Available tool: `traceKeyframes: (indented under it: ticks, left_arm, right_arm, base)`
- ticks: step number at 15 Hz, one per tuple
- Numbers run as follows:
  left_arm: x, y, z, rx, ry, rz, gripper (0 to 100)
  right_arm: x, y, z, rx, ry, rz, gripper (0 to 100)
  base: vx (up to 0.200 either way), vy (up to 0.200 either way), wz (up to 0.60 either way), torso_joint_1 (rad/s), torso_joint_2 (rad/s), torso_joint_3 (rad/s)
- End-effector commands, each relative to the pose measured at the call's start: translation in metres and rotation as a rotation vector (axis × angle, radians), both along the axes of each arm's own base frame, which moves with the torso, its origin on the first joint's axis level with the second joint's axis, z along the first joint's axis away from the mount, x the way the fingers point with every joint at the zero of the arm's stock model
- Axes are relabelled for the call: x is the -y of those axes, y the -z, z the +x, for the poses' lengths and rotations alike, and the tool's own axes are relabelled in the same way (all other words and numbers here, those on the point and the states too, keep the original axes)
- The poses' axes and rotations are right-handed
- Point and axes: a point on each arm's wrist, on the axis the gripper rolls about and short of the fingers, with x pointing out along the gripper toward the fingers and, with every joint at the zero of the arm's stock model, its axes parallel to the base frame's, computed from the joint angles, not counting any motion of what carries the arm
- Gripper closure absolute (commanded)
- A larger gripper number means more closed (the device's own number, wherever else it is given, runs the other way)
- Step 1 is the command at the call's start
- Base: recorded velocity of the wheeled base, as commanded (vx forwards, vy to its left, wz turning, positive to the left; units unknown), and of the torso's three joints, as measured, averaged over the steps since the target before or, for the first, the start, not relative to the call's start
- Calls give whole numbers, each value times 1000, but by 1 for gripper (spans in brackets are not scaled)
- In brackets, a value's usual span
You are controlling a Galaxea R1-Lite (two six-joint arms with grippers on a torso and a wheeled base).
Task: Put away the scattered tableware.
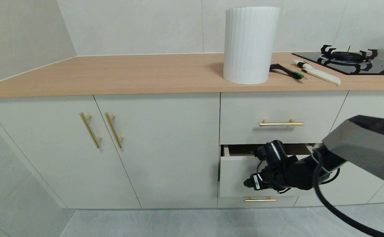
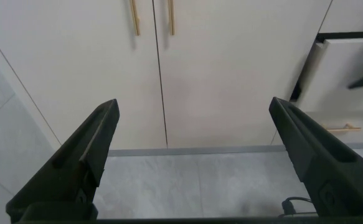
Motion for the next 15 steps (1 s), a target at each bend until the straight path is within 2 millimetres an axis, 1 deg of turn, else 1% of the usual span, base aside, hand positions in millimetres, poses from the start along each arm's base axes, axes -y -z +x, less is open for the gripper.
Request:
traceKeyframes:
  ticks: [1, 2, 3, 4, 5, 6, 7, 8, 10, 11, 12, 13, 14, 15]
  left_arm:
    - [0, 0, 0, -1, 1, 0, 0]
    - [0, 0, 0, -1, -1, 0, 0]
    - [0, 0, 0, -1, 1, 0, 0]
    - [0, 0, 0, -1, -1, 0, 0]
    - [0, 0, 0, -1, -1, 0, 0]
    - [0, 0, 0, 0, 1, 0, 0]
    - [0, 0, 0, 0, 1, 0, 0]
    - [0, 0, 0, -1, 1, 0, 0]
    - [0, 0, 0, -1, -1, 0, 0]
    - [0, 0, 0, -1, -1, 0, 0]
    - [0, 0, 0, -1, 1, 0, 0]
    - [0, 0, 0, -1, -1, 0, 0]
    - [0, 0, 0, -1, -1, 0, 0]
    - [0, 0, 0, -1, 1, 0, 0]
  right_arm:
    - [0, -77, -39, 76, -47, 39, 0]
    - [2, -95, -49, 94, -55, 47, 0]
    - [6, -124, -66, 122, -69, 64, 0]
    - [10, -141, -77, 142, -74, 74, 0]
    - [14, -152, -83, 166, -70, 79, 0]
    - [16, -158, -85, 190, -54, 74, 0]
    - [16, -158, -85, 190, -54, 74, 0]
    - [24, -153, -75, 195, 4, 40, 0]
    - [25, -135, -55, 162, 47, 5, 0]
    - [26, -127, -49, 153, 60, -8, 0]
    - [26, -112, -36, 153, 91, -27, 0]
    - [26, -103, -29, 161, 104, -33, 0]
    - [27, -88, -16, 175, 129, -39, 0]
    - [30, -79, -9, 175, 141, -43, 0]
  base:
    - [0, 0, 0, 0, 0, 0]
    - [0, 0, 0, 0, 0, 0]
    - [0, 0, 0, 0, 0, 0]
    - [0, 0, 0, 0, 0, 0]
    - [0, 0, 0, 0, 0, 0]
    - [0, 0, 0, 0, 0, 0]
    - [0, 0, 0, 0, 0, 0]
    - [0, 0, 0, 0, 0, 0]
    - [0, 0, 0, 0, 0, 0]
    - [0, 0, 0, 0, 0, 0]
    - [0, 0, 0, 0, 0, 0]
    - [0, 0, 0, 0, 0, 0]
    - [0, 0, 0, 0, 0, 0]
    - [0, 0, 0, 0, 0, 0]
